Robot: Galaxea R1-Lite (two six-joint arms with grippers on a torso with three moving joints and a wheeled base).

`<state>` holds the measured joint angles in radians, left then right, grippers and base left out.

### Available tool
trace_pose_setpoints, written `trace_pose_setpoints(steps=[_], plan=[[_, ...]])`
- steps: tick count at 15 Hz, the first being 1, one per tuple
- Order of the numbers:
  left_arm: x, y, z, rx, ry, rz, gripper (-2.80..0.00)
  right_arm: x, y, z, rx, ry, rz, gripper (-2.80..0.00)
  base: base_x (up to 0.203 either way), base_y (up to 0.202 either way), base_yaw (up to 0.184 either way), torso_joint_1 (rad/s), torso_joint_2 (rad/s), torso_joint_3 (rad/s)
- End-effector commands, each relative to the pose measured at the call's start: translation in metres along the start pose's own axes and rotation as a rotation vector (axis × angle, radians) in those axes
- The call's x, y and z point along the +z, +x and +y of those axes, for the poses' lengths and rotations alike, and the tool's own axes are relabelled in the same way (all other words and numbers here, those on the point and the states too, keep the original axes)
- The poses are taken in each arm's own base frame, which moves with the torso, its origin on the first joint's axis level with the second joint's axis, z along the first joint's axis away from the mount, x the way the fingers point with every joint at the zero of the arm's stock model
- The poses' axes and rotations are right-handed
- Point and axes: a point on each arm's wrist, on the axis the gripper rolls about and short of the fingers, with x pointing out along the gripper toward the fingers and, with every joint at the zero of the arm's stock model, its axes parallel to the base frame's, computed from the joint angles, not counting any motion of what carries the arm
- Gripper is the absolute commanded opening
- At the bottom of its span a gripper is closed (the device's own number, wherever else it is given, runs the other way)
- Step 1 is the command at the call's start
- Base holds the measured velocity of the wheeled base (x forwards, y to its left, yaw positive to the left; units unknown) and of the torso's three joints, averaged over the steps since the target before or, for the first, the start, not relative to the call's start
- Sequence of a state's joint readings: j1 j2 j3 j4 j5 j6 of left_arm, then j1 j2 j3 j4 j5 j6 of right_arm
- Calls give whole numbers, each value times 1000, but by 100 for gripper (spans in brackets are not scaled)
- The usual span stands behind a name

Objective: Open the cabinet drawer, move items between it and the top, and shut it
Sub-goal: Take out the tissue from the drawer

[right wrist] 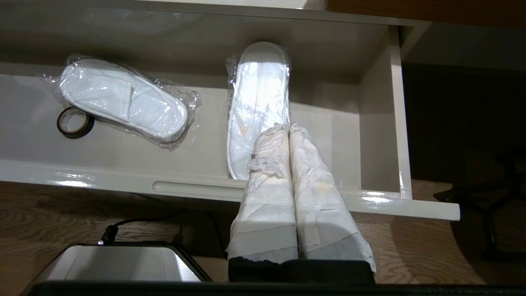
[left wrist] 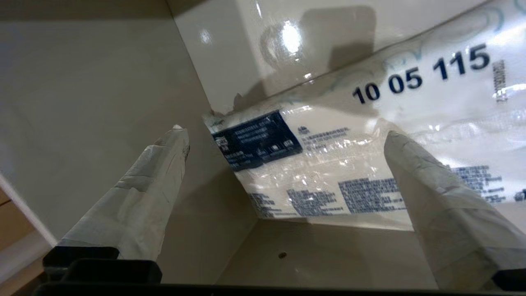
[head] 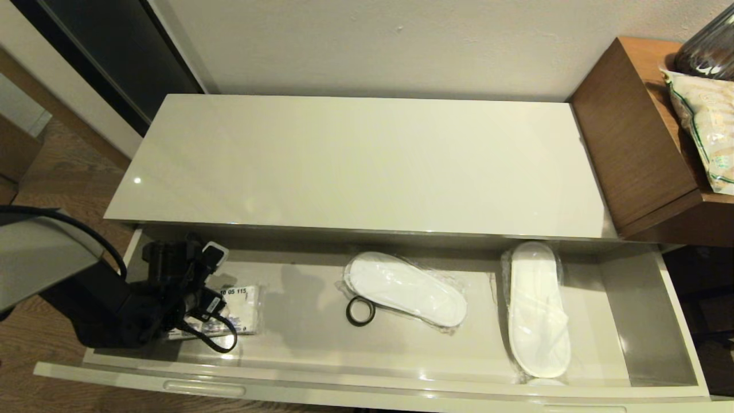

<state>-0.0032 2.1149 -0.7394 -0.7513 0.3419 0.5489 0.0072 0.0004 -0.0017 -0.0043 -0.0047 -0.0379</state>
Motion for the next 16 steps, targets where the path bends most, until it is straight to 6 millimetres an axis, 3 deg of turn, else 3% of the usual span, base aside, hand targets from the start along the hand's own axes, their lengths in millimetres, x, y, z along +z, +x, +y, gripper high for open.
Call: trace_pose_setpoints(steps=[1,5,12,16], plan=[[2,1,0,3,-3,-15,0,0,0,0,0,0,-4,-280,0,0,0,0,0,0],[10,6,-5,9,-83,-59,0,0,0,0,0,0,-2,-280,0,0,0,0,0,0],[39,-11,-44,-82,-234,-158,0,0,0,0,0,0,-2,-280,0,0,0,0,0,0],[34,-7,-60,-105,-211,-137,0,0,0,0,0,0,-2,-280,0,0,0,0,0,0]])
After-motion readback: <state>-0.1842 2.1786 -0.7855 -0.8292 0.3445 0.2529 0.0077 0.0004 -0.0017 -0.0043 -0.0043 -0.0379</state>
